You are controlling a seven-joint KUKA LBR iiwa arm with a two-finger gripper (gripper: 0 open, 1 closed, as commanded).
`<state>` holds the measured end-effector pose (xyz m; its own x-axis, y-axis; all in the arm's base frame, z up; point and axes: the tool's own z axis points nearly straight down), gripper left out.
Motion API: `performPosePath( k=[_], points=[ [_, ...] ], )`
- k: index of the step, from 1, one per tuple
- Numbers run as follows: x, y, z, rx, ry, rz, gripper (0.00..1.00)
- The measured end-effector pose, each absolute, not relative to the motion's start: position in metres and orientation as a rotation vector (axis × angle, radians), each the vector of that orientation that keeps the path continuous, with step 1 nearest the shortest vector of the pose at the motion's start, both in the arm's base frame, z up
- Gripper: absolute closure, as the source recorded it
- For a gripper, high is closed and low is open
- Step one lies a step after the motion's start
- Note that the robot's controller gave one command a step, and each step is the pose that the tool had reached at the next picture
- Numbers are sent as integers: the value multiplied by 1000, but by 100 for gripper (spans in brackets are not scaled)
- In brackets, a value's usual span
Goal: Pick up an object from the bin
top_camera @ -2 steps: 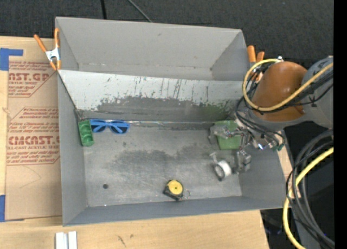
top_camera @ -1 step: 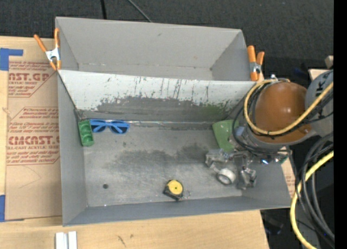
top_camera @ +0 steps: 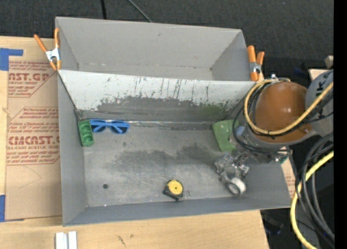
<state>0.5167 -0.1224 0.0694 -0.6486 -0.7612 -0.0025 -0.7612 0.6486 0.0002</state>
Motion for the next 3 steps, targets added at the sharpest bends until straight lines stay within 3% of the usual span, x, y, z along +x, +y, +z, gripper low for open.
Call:
performPosePath(
  k=[1, 2, 3],
  points=[
    [517, -122, 69, -1316, 2851, 4, 0],
    [484, -112, 71, -1447, 2777, -5, 0],
    [491, -131, 69, -1344, 2837, 21, 0]
  ],
)
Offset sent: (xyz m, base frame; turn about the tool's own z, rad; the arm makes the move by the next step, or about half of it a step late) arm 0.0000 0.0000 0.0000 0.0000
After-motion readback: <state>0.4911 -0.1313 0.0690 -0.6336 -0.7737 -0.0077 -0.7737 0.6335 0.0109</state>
